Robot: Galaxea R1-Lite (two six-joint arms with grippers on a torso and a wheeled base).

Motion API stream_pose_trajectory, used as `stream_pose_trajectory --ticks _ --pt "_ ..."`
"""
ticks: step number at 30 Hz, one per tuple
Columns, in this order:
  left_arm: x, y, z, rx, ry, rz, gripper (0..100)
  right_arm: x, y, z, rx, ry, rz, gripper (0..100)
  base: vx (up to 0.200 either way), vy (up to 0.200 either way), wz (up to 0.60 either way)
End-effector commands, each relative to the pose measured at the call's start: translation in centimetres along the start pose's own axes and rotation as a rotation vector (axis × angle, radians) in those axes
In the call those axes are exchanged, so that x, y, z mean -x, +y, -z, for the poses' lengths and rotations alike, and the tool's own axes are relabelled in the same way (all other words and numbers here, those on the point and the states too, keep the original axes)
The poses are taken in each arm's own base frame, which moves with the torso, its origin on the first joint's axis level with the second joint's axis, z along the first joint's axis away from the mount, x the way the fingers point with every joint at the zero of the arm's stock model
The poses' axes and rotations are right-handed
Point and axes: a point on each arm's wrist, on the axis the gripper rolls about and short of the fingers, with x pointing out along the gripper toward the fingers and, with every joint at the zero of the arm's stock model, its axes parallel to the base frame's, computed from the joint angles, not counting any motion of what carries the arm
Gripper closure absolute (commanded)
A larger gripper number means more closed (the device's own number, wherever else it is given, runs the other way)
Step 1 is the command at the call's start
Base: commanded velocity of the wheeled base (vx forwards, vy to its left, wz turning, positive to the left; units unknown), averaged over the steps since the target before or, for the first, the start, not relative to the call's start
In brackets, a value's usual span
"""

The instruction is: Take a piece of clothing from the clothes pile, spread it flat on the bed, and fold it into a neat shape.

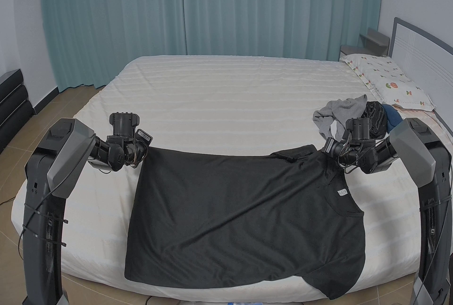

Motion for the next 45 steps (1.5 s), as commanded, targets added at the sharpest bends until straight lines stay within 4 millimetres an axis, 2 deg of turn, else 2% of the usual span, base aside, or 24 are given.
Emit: stream_pose_trajectory --ticks 1,9,14,36,37,39,40,43,45 --pt "-0.5 0.2 0.1 -0.001 -0.003 -0.002 100 -0.1 -0.5 -1.6 -0.039 -0.048 -0.005 100 0.000 0.000 0.00" --pt "-1.1 0.0 0.1 0.002 -0.027 0.029 100 -0.9 -1.4 -2.9 -0.101 -0.101 -0.011 100 0.000 0.000 0.00" --pt "-1.4 0.0 0.1 0.007 -0.046 0.062 100 -2.2 -2.0 -3.4 -0.126 -0.194 0.011 100 0.000 0.000 0.00" --pt "-2.5 0.4 0.5 0.014 -0.087 0.137 100 -4.5 -2.6 -0.7 -0.127 -0.212 -0.003 100 0.000 0.000 0.00" --pt "-2.5 0.5 0.5 0.015 -0.084 0.135 100 -4.5 -2.7 -0.5 -0.127 -0.208 -0.001 0 0.000 0.000 0.00" --pt "-2.5 0.5 0.6 0.015 -0.084 0.134 100 -4.5 -2.7 -0.4 -0.128 -0.203 0.003 0 0.000 0.000 0.00" --pt "-2.6 0.6 0.6 0.014 -0.082 0.131 0 -4.5 -2.8 -0.4 -0.130 -0.201 0.004 0 0.000 0.000 0.00" --pt "-2.5 0.7 0.7 0.011 -0.082 0.128 0 -3.8 -2.8 -0.4 -0.137 -0.188 0.012 0 0.000 0.000 0.00" --pt "-2.4 0.8 0.5 0.014 -0.080 0.122 0 -2.3 -2.6 -1.4 -0.155 -0.192 0.008 0 0.000 0.000 0.00"
